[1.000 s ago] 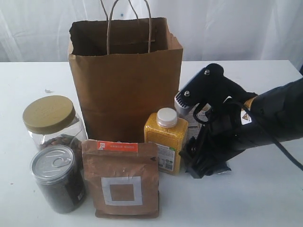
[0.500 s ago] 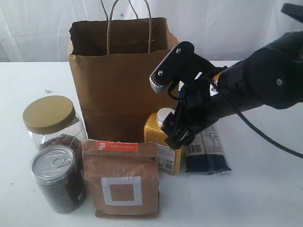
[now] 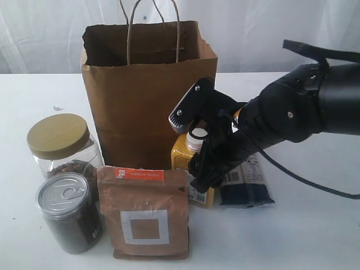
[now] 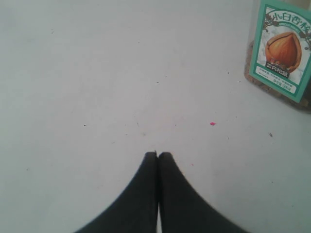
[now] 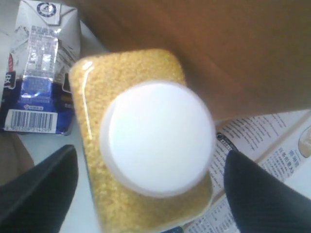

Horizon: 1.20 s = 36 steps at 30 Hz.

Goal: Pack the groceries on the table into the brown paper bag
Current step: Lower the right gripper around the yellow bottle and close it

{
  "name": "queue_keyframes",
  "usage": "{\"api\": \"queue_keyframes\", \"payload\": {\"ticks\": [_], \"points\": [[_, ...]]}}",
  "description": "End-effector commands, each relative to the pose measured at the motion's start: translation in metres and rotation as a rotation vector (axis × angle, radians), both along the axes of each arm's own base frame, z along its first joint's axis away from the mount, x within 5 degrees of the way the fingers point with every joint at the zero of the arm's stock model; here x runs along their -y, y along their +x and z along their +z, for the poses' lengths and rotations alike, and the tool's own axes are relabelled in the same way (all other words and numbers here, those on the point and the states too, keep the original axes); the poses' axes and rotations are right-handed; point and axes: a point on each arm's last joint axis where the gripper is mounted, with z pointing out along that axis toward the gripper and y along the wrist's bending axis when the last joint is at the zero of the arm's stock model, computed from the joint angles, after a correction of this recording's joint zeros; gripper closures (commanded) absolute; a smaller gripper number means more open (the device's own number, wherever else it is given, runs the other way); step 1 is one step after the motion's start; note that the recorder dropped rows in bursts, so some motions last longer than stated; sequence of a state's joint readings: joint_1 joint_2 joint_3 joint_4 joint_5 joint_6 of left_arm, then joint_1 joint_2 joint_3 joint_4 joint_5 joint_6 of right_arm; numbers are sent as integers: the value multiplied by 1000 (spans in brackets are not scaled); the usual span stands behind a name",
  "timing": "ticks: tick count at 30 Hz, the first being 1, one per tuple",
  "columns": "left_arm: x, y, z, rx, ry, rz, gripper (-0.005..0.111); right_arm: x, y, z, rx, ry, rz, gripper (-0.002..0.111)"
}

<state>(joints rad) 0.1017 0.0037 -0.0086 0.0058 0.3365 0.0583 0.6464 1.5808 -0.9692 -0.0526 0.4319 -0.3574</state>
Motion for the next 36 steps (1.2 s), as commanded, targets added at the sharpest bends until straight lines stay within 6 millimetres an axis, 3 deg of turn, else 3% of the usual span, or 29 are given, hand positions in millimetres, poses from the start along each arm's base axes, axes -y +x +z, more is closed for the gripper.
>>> {"api": "queue_keyframes", "payload": {"ticks": [1,7,16,21,24,31,36], "points": [[1,0,-3,-9,-13,-7,107,-3,3,-4,4,-6,10,36],[1,0,-3,-9,-13,-7,107,-4,3,-4,-8,13,-4,46],[1,0,-3,-9,-13,-7,107,-3,1,-6,-38,3,-11,91],[1,0,-3,-9,-13,-7,107,1,-4,-6,-83,-45,3,96],[1,0,-3,-9,-13,-7,107,6,-10,12,-107,-122,76,96],[1,0,-3,-9,-13,-7,107,18,-26,50,-54,-86,75,108],[1,0,-3,-9,-13,-7,107,22,-32,61,-32,-71,74,108]]}}
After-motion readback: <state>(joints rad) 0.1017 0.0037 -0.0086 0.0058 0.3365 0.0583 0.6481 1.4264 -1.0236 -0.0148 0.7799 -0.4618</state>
